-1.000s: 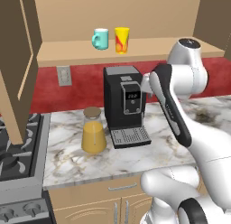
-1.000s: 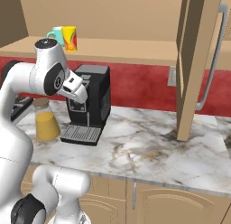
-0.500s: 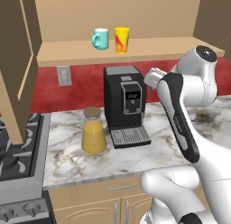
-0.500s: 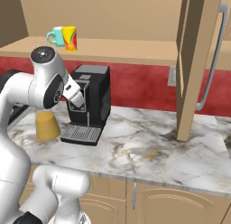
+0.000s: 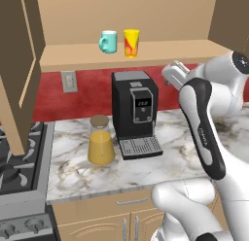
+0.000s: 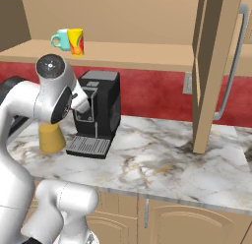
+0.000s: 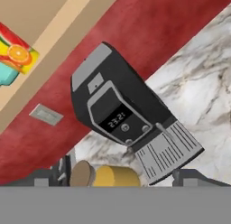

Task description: There is a tray on the dining counter. Grab the cup, mug, and pitcher and place them on the tray. The pitcher may be placed next to the tray if it cannot fit the tray.

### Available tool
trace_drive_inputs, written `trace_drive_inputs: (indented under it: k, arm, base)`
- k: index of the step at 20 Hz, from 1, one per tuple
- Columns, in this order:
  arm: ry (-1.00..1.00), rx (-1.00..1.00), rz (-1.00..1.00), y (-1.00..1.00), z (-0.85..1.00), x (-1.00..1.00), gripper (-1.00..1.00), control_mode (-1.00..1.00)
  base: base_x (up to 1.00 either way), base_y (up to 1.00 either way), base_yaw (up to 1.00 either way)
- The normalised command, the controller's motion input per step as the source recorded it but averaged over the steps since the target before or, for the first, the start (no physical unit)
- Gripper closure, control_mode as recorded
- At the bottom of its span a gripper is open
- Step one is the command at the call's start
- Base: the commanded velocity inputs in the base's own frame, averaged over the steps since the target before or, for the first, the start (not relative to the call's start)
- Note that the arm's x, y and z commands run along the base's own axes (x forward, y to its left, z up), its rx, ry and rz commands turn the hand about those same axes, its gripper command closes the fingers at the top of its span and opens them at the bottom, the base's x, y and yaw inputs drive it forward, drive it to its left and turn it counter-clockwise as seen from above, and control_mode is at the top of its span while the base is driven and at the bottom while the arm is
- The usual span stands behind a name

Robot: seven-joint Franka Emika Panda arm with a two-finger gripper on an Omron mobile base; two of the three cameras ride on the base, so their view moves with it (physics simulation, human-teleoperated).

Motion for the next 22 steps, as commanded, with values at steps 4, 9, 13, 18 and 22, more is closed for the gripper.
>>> trace_drive_inputs:
  k: [4,9,13,18,22]
  arm:
    - [-0.01,0.14,-0.04,0.0,0.48,0.0,-1.0,-1.0]
    - [-0.01,0.13,-0.04,0.0,0.41,0.0,-1.0,-1.0]
    - [-0.01,0.11,-0.05,0.0,0.45,0.0,-1.0,-1.0]
    - [0.0,0.1,-0.05,0.0,0.45,0.0,-1.0,-1.0]
    - [0.0,0.06,-0.03,0.0,0.29,0.0,-1.0,-1.0]
  base:
    - [0.0,0.0,0.0]
    - [0.0,0.0,0.0]
    - [0.0,0.0,0.0]
    - [0.0,0.0,0.0]
    - [0.0,0.0,0.0]
